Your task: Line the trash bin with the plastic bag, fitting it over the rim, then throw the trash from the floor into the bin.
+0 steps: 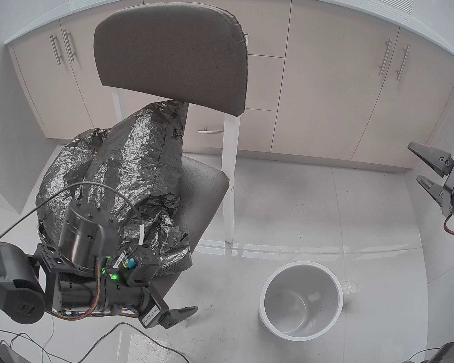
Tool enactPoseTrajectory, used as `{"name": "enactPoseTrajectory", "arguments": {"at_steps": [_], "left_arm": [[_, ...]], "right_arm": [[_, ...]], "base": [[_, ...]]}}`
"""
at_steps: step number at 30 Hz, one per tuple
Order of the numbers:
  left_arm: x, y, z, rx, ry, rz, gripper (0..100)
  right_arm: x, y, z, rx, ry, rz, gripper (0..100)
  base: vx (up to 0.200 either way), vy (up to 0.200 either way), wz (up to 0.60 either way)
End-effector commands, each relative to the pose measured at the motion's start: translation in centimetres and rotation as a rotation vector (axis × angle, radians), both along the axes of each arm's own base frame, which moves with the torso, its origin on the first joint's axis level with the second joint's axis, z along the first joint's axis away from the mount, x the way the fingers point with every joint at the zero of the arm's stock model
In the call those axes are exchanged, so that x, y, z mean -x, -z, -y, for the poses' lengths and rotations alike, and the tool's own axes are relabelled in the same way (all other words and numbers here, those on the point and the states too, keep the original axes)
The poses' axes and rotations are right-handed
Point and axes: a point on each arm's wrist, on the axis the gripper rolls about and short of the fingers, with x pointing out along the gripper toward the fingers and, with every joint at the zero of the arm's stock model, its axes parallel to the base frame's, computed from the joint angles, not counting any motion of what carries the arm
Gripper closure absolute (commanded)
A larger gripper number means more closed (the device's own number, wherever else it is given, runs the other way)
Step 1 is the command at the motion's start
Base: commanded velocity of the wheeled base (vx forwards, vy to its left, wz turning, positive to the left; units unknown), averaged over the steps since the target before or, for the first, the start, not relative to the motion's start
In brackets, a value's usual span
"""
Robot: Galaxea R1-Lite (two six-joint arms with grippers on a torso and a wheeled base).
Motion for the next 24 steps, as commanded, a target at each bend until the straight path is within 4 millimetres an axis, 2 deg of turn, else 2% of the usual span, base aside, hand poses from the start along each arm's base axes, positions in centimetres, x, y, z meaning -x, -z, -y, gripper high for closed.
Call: {"name": "enactPoseTrajectory", "arguments": {"at_steps": [1,9,24], "left_arm": [[-1.5,2.1,0.3,-0.054,-0.028,-0.038,0],[-3.0,2.9,-0.6,-0.093,-0.051,-0.019,0],[-3.8,2.4,-0.1,-0.038,-0.055,0.064,0]], "right_arm": [[0.0,0.0,0.0,0.0,0.0,-0.001,0],[0.0,0.0,0.0,-0.002,0.0,0.0,0],[0.1,-0.1,0.0,-0.003,0.0,0.006,0]], "base": [[0.0,0.0,0.0],[0.0,0.0,0.0],[0.0,0.0,0.0]]}}
